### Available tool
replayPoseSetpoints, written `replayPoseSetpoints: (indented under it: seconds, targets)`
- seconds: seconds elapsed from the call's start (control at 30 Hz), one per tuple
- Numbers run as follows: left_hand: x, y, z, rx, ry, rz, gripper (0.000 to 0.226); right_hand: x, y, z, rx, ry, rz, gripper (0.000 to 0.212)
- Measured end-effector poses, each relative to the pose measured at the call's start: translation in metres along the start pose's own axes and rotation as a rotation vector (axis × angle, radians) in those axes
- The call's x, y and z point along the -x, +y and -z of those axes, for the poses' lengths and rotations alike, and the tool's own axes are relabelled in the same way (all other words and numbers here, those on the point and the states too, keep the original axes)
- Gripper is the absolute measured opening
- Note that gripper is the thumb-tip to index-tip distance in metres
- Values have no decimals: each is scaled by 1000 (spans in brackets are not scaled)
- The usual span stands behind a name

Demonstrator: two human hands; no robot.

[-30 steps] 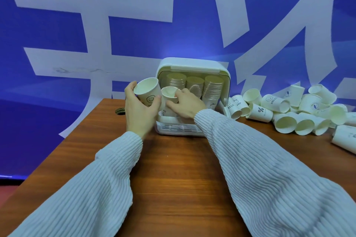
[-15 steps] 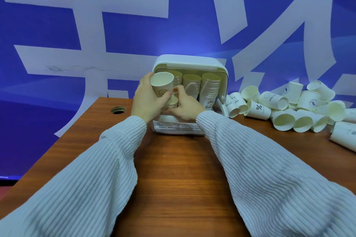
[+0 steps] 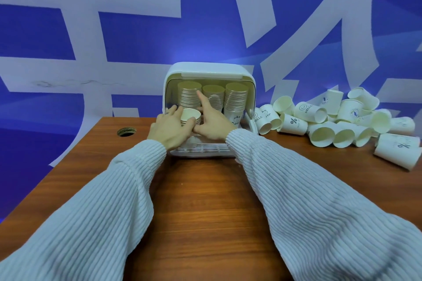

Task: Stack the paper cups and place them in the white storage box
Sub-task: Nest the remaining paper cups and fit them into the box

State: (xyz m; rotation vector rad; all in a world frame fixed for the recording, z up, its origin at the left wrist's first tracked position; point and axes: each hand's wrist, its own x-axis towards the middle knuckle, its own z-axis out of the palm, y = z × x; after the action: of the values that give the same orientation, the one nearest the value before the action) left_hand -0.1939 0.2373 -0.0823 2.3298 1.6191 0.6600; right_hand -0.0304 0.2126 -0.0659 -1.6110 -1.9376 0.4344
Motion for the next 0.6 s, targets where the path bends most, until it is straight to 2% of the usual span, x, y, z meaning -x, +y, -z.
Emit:
replayPoseSetpoints:
  seconds: [0.1,0.17,0.23,0.3,0.43,0.6]
  targets:
    - [2,3,1,-141,-2,4,79,19,1,11,12,84,23,101]
    - [8,13,0,-151,167,-7,75,33,8,23,27,153,8,94]
    - [17,31,-5,-85,380,-80,61,48,18,38,58,229,-7,87]
    - [24,59,-12,1,457,-198,49,64,29,52,76,282,-32,77]
    - [33,125,-39,125,338,-389,49,100,57,84,88,347,-120,61]
    - [45,203,-89,313,187,-503,42,164,106,120,69,430,-206,42]
